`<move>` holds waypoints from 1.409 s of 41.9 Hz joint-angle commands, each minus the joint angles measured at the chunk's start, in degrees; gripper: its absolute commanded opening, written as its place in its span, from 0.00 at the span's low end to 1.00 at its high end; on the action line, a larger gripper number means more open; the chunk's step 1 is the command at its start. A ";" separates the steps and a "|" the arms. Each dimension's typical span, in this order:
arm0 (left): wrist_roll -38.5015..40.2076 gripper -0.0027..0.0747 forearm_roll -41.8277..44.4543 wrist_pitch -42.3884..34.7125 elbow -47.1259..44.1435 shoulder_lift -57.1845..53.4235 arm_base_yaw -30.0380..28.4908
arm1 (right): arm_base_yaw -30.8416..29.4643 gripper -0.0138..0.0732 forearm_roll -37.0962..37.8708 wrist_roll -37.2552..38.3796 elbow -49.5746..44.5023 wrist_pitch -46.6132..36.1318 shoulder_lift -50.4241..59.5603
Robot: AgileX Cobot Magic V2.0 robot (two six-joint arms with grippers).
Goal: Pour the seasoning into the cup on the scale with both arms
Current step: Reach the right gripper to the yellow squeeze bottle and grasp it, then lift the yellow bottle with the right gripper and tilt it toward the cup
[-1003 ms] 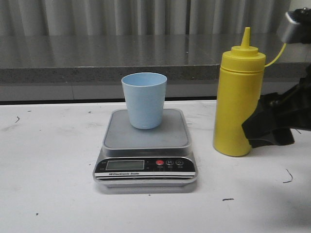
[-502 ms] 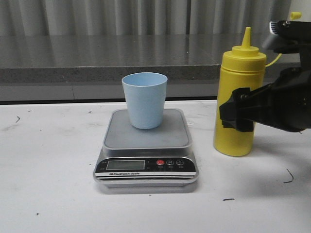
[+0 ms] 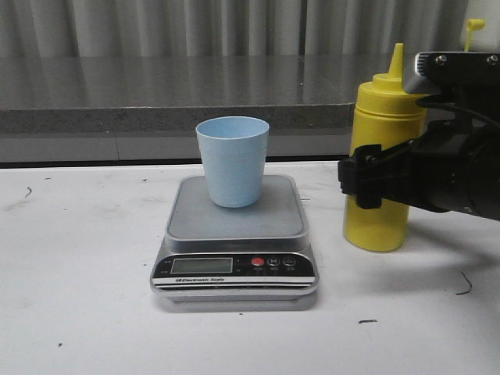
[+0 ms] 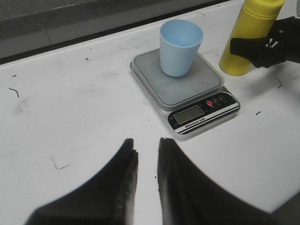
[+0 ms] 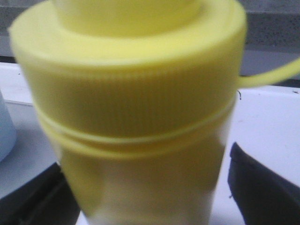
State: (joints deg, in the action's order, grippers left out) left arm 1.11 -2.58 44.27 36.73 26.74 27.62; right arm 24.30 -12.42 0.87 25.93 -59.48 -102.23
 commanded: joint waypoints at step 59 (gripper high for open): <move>0.27 0.18 -0.30 -4.13 1.42 0.19 0.10 | 2.40 0.58 27.34 -23.60 46.52 93.08 15.12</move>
State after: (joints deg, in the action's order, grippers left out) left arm 1.11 -2.58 44.27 36.73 26.74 27.62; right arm 25.56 8.48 -22.01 68.42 32.37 -87.07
